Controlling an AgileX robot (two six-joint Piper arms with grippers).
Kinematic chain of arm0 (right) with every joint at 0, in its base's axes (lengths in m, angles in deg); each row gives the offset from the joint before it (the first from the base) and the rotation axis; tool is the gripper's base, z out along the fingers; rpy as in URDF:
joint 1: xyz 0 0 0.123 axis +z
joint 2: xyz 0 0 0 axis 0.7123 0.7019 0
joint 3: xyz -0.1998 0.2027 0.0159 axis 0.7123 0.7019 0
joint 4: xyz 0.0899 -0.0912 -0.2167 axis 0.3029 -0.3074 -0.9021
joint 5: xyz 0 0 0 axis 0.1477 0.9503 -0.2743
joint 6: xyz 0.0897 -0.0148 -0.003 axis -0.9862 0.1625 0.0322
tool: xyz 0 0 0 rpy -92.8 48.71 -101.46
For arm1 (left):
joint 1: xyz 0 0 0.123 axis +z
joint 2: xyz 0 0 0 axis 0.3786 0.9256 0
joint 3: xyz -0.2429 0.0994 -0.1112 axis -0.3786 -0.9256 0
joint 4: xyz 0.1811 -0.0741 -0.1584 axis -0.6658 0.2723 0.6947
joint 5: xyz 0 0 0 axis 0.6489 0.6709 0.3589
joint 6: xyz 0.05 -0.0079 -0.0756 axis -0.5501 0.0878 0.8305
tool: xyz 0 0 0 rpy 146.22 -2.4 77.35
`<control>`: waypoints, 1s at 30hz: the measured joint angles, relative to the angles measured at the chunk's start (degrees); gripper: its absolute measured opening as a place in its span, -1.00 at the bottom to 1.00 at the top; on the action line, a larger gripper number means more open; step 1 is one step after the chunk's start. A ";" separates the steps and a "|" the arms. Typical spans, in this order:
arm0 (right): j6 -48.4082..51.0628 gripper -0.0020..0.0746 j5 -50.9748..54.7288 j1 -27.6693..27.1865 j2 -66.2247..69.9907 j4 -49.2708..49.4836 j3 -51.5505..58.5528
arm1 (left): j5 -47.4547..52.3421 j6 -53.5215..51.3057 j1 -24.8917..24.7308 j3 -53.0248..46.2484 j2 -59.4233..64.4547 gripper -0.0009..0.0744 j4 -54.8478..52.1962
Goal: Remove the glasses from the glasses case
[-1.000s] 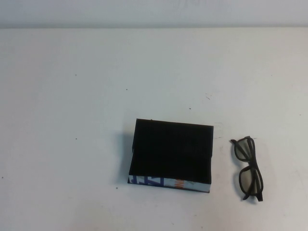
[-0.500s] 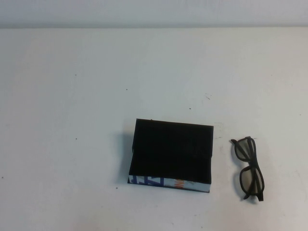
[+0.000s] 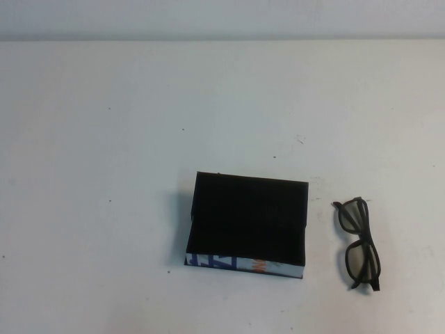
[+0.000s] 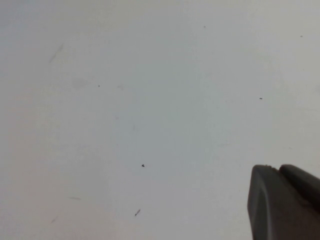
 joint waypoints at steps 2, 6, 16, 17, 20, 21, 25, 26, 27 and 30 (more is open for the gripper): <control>0.45 -0.99 0.10 0.00 -0.09 -0.34 0.00 | 0.00 0.00 0.00 0.00 0.00 -0.99 0.00; 1.05 -0.99 0.09 -0.77 -0.27 -0.78 0.00 | 0.00 0.00 0.00 0.00 0.00 -0.99 0.00; 1.27 -0.99 -2.94 -1.69 -5.57 -1.01 6.26 | 0.00 0.00 0.00 0.00 0.00 -0.99 0.00; 1.37 -0.99 -3.50 -2.22 -6.88 -1.01 7.94 | 0.00 0.00 0.00 0.00 0.00 -0.99 0.00; 1.37 -0.99 -4.85 -4.21 -10.42 -1.01 12.60 | 0.00 0.00 0.00 0.00 0.00 -0.99 0.00; 1.37 -0.99 -5.16 -5.00 -10.72 -1.01 14.03 | 0.00 0.00 0.00 0.00 0.00 -0.99 0.00; 1.37 -0.99 -6.38 -7.14 -10.86 -0.45 18.16 | 0.00 0.00 0.00 0.00 0.00 -0.99 0.00; 1.37 -0.99 -6.63 -7.31 -10.86 -0.09 18.96 | 0.00 0.00 0.00 0.00 0.00 -0.99 0.00; 1.37 -0.99 -6.81 -7.44 -10.86 0.16 19.59 | 0.00 0.00 0.00 0.00 0.00 -0.99 0.00; 1.37 -0.99 -7.44 -7.53 -10.90 1.14 20.77 | 0.00 0.00 0.00 0.00 0.00 -0.99 0.00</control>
